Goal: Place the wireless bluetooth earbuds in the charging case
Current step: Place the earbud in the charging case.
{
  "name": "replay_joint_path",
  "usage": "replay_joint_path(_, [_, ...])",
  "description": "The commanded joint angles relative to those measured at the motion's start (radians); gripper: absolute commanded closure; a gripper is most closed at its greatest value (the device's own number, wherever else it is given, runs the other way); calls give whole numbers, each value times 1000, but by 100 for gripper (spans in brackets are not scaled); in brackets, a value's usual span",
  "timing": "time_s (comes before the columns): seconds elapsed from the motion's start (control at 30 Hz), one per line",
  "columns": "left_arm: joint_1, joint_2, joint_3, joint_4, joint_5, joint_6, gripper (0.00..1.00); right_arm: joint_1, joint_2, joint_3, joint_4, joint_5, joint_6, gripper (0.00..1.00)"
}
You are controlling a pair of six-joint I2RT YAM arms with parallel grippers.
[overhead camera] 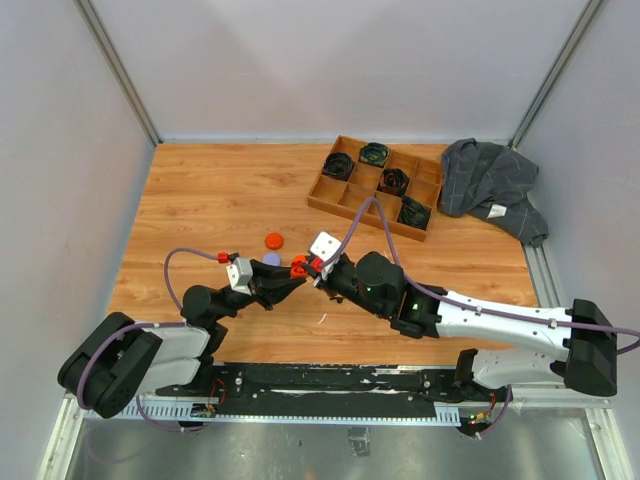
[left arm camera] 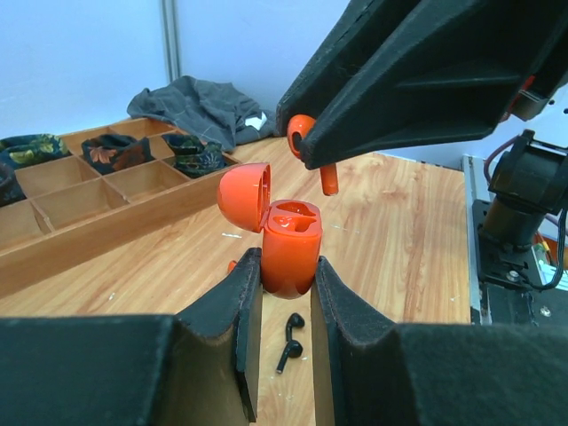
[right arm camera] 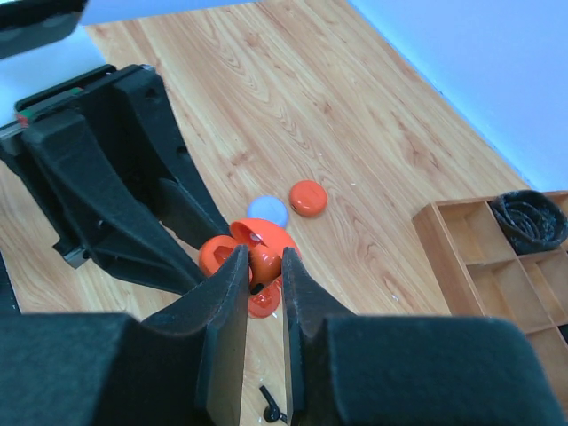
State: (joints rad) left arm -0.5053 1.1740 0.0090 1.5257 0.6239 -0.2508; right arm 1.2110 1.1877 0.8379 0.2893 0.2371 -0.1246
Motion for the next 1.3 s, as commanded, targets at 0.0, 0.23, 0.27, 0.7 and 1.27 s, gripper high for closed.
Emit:
replay_joint_path(0.0, [8,-7,-70,144,23,16,100,34,-13,-27,122,6,-70,92])
replay_joint_path(0.23, [8,-39,-73,124,18,16,100,39,14,-54,176,0,-79,92])
replay_joint_path(0.27, [8,-44,-73,122,17,16,100,39,19,-54,178,1,-79,92])
replay_joint_path(0.7, [8,-58,-72,108,-2,1,100,42,44,-58,181,-48,-79,93])
replay_joint_path(1.27, [8,-63,-71,77,-42,-5,100,43,61,-36,113,-114,-87,83])
